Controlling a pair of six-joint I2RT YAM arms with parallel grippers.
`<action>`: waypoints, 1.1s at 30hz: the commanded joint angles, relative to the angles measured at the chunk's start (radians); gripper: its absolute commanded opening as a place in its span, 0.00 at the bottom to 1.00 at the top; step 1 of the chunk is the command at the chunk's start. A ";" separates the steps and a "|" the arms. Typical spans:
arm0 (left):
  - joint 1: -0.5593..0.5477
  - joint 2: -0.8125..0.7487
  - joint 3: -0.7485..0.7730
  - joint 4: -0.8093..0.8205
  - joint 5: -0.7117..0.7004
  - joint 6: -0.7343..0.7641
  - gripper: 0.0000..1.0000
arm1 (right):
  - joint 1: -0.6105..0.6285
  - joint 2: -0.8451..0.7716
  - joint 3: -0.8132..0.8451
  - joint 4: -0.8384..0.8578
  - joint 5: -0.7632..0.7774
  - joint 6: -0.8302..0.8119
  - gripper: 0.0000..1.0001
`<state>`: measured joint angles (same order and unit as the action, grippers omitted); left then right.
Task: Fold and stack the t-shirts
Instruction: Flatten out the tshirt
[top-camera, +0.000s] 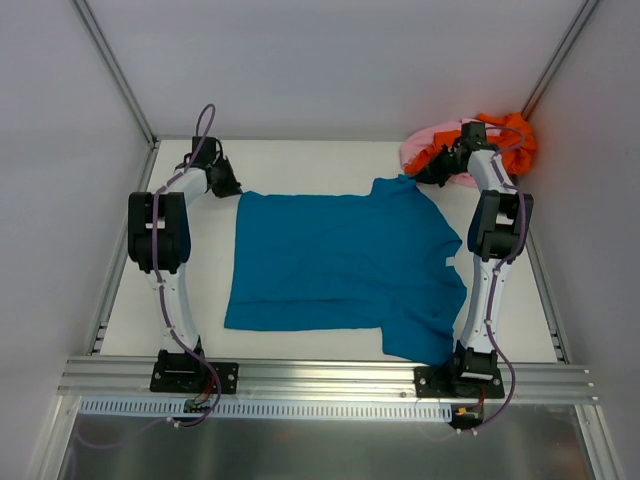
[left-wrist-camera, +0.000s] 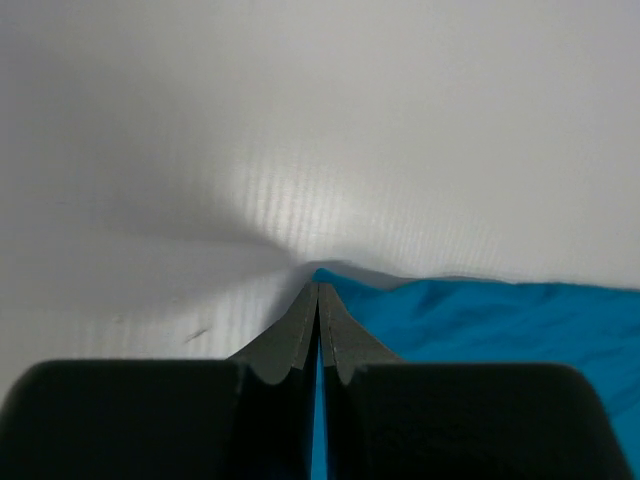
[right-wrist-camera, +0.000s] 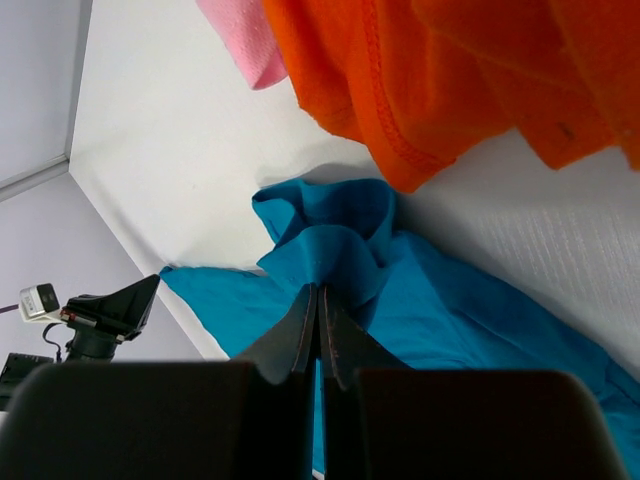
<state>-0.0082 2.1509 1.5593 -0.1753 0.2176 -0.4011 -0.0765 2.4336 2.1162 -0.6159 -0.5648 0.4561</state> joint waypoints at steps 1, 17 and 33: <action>0.039 -0.126 -0.007 0.013 -0.075 0.054 0.00 | 0.006 -0.096 -0.009 0.007 -0.023 0.000 0.00; 0.080 -0.099 0.054 -0.036 0.089 0.041 0.56 | 0.018 -0.099 -0.012 0.010 -0.023 0.004 0.01; 0.201 0.032 0.025 -0.076 0.426 -0.021 0.59 | 0.020 -0.110 -0.013 -0.002 -0.006 0.004 0.00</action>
<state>0.1753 2.1609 1.5837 -0.2329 0.5327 -0.4114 -0.0608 2.4134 2.0979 -0.6106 -0.5644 0.4564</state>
